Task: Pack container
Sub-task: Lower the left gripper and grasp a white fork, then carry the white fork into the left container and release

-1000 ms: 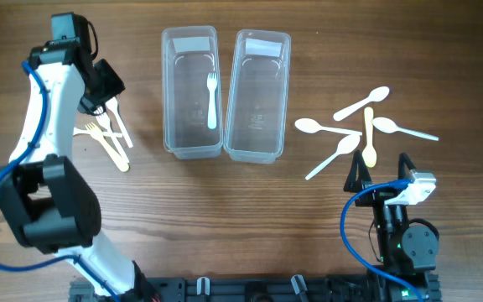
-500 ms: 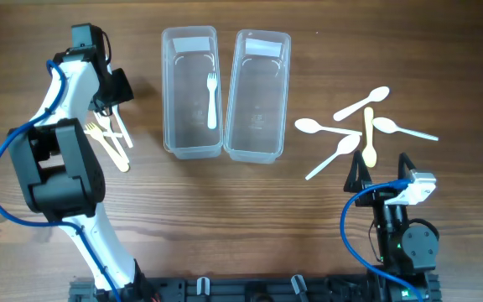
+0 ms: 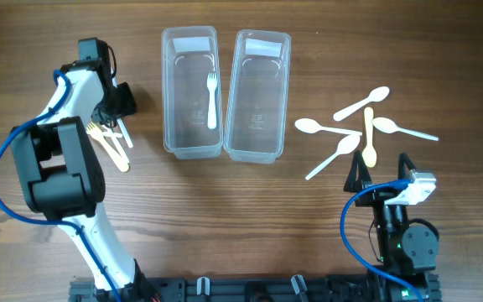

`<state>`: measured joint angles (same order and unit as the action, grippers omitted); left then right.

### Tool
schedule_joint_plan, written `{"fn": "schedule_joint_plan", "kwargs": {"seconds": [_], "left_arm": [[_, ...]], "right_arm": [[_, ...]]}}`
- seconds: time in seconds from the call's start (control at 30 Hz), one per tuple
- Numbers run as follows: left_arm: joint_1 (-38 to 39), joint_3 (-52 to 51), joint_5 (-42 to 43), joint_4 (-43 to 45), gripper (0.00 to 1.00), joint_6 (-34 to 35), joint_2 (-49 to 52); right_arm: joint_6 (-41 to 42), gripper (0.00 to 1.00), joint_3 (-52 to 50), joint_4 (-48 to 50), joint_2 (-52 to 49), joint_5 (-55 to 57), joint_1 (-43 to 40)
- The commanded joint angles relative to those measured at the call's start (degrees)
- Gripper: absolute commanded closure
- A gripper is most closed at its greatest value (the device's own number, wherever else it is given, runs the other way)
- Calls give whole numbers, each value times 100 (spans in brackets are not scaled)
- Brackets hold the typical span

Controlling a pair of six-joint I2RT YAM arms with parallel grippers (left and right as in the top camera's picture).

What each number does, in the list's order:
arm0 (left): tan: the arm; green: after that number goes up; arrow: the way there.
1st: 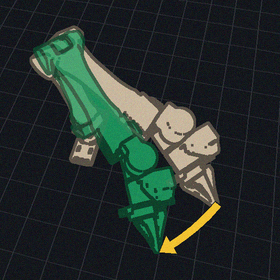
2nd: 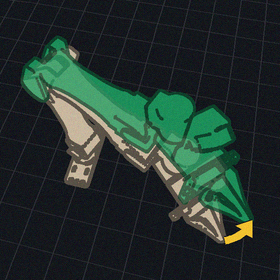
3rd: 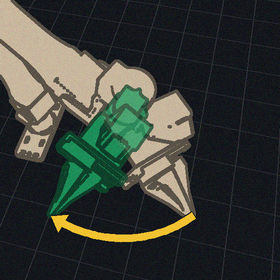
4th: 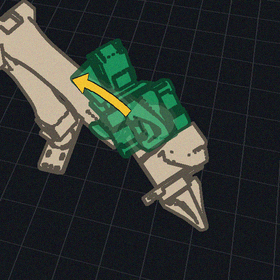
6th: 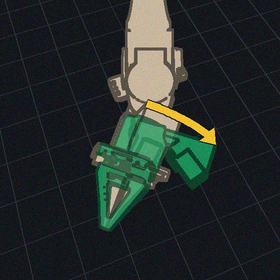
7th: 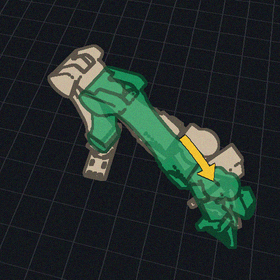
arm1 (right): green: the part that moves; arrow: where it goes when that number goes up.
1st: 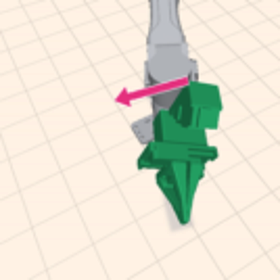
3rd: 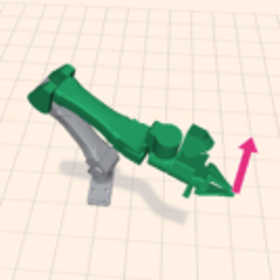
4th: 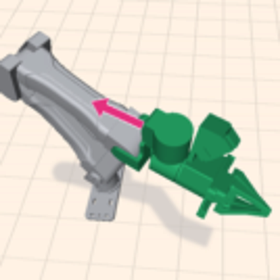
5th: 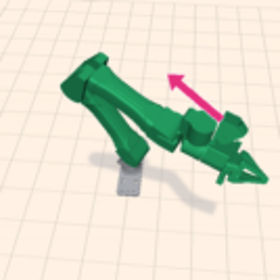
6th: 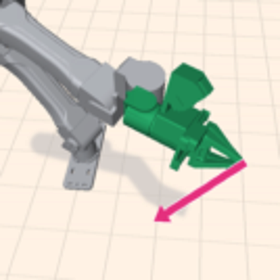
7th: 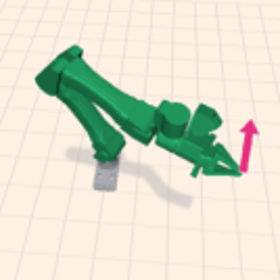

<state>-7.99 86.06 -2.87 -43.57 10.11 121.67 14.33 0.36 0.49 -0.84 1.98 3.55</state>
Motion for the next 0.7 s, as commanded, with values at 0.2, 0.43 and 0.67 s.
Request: {"fn": "schedule_joint_plan", "kwargs": {"seconds": [0.2, 0.43, 0.67], "left_arm": [[-7, -68, 52, 76, 55, -92, 240], [-7, -68, 229, 76, 96, -90, 299], [0, 1097, 181, 160, 96, -87, -337]], "right_arm": [[87, 0, -7, 33, 42, 96, 13], [87, 0, -7, 33, 42, 96, 13], [85, 0, -7, 33, 42, 96, 13]]}}
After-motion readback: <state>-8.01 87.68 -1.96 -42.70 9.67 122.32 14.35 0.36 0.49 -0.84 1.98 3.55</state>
